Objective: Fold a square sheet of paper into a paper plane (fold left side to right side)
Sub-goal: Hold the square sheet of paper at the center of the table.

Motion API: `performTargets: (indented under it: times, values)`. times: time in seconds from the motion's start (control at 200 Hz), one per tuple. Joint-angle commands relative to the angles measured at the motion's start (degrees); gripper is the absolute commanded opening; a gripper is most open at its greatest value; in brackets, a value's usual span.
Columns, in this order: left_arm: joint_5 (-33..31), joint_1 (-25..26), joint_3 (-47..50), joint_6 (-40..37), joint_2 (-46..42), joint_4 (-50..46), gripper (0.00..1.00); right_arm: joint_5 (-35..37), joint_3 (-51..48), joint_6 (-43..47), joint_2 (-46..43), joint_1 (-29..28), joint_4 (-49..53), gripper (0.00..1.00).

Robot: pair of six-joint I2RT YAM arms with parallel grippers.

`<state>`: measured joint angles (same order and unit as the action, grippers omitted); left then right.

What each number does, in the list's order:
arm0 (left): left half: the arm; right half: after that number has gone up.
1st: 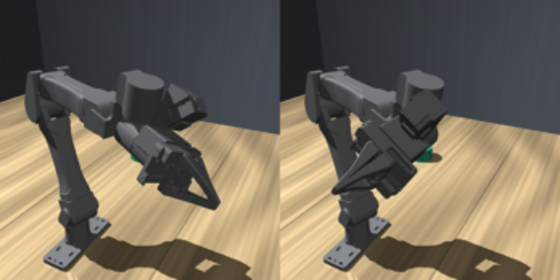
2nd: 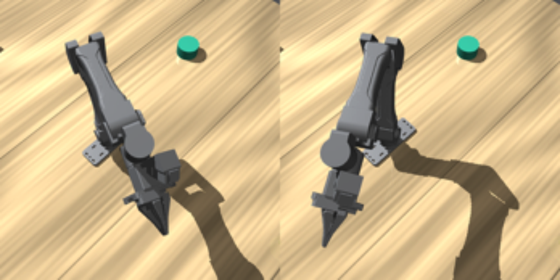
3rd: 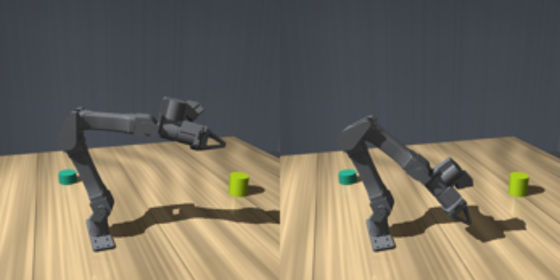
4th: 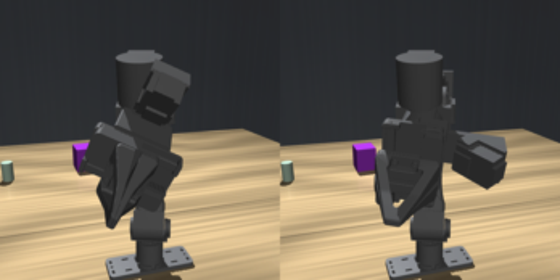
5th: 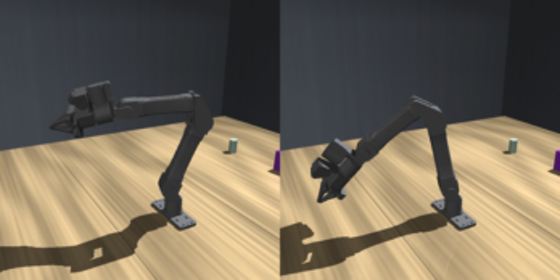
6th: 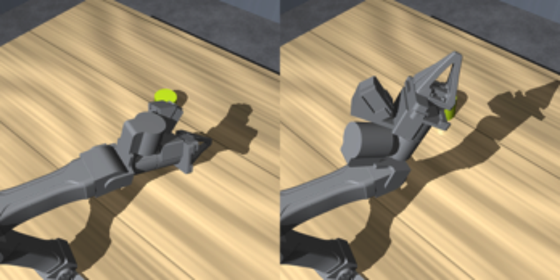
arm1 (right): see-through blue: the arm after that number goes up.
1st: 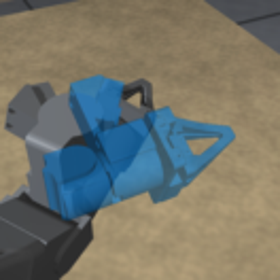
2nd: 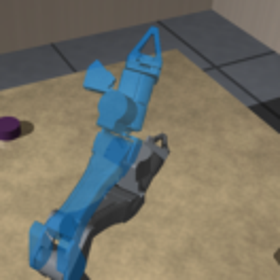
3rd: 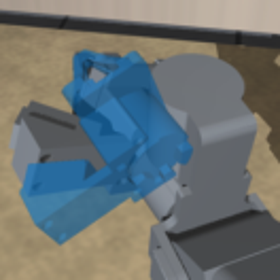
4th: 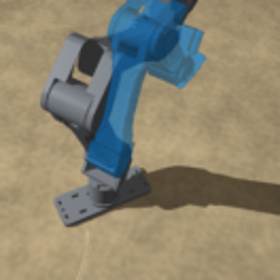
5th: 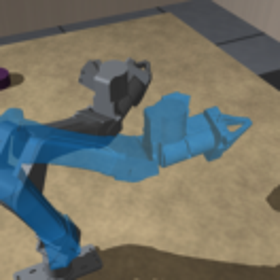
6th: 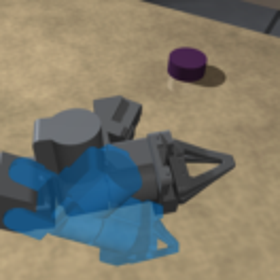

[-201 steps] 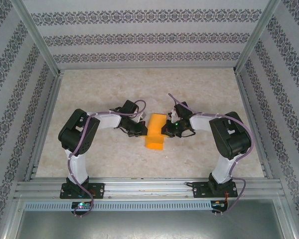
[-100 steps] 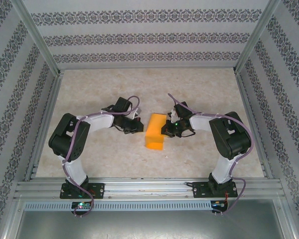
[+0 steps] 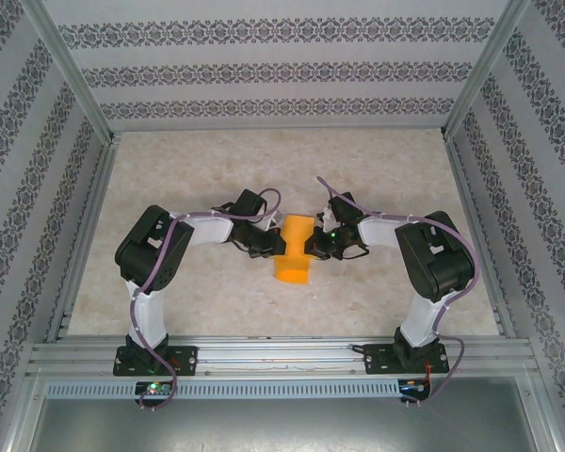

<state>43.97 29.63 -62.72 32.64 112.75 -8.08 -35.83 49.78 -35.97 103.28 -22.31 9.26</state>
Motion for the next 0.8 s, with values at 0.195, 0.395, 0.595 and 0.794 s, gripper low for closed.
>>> performTargets:
  times: [0.195, 0.395, 0.595, 0.794]
  values:
    - [-2.68, 0.48, 1.32, 0.25, 0.89, -0.48, 0.02, 7.07, -1.79, 0.67, 2.13, -1.16, 4.88, 0.0]
    - [-3.78, 0.44, 1.87, -0.12, 0.98, -1.55, 0.01, 3.05, 0.1, -0.77, -1.55, -1.43, 1.47, 0.0]
    - [-3.93, 0.56, 1.62, -0.13, 1.17, -1.67, 0.01, 0.02, 0.93, -2.99, -3.53, -1.8, -5.19, 0.0]
    - [-3.98, 0.61, 1.21, -0.29, 1.68, -2.03, 0.01, 0.8, 3.85, -3.44, -0.69, -4.03, -8.77, 0.0]
